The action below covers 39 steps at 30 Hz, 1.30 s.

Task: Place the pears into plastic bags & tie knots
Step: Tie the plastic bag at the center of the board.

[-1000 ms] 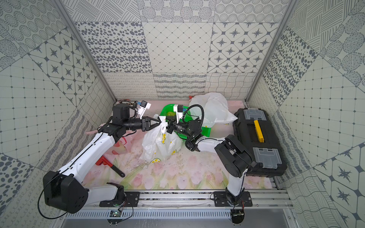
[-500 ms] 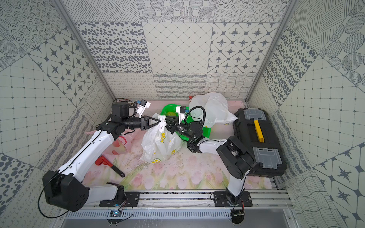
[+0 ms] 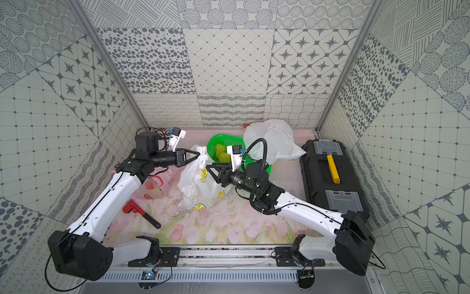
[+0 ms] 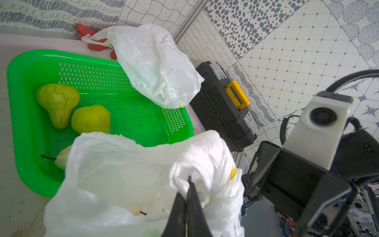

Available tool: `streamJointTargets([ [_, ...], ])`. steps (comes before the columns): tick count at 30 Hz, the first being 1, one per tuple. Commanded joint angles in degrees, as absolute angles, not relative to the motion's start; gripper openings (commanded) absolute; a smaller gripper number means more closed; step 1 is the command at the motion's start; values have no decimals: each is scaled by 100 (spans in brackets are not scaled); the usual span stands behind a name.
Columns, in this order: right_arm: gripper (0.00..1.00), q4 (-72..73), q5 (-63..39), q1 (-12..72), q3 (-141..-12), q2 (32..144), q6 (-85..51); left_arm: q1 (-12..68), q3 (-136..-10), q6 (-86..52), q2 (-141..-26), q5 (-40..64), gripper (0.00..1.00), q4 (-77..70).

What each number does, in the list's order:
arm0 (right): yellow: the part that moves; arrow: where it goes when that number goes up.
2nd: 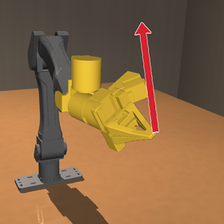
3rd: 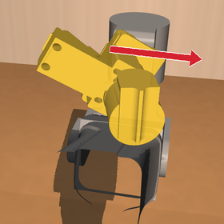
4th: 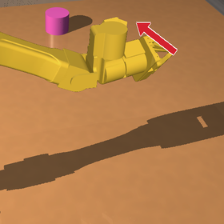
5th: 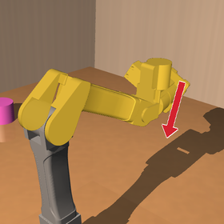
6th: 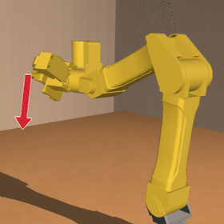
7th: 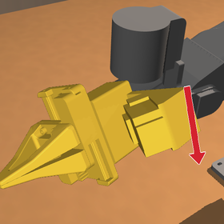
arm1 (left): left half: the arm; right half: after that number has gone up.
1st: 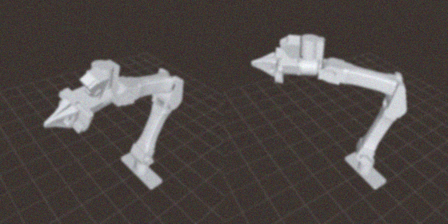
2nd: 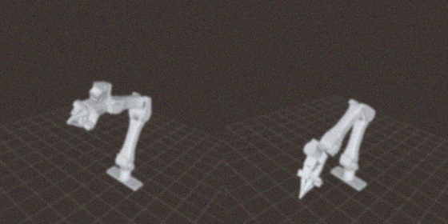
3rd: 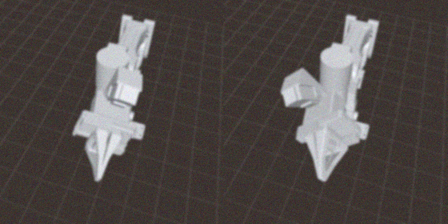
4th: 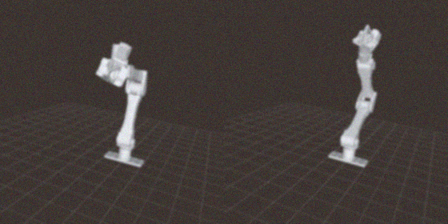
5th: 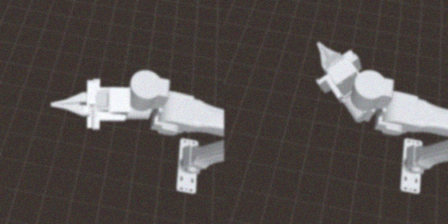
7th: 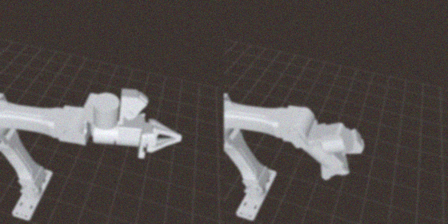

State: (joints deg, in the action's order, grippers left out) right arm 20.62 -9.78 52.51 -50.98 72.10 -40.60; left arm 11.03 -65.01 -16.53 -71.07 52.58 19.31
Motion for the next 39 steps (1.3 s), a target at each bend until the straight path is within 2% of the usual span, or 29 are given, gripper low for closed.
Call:
streamJointTargets([
  [1,48,917,-747,5360,-5649,7375,-4297,1068,-6400,-1903,-7014,5249,0,1565],
  [9,46,444,-934,5370,-6595,8092,-4541,1134,-6232,-1810,-6759,5384,0,1519],
  [19,30,117,-989,5381,-6832,8269,-4640,1186,-6172,-1736,-6695,5354,0,1541],
  [21,20,136,-975,5383,-6824,8255,-4641,1186,-6179,-1750,-6703,5368,0,1531],
  [24,0,29,-1107,5375,-6816,8200,-4654,1152,-6387,-1515,-6674,5172,0,1878],
  [28,0,-703,-1279,5149,-6464,7706,-4721,758,-6971,-1275,-6630,5050,0,2541],
  [32,0,-1693,-1446,4508,-5807,6769,-4556,638,-7168,-873,-6487,4814,0,3420],
  [35,0,-2248,-1362,4200,-5504,6334,-4330,387,-6979,-811,-6297,4763,0,3549],
  [39,0,-2195,-1201,4166,-5317,6361,-4166,197,-6859,-1064,-6246,4714,0,3461],
])
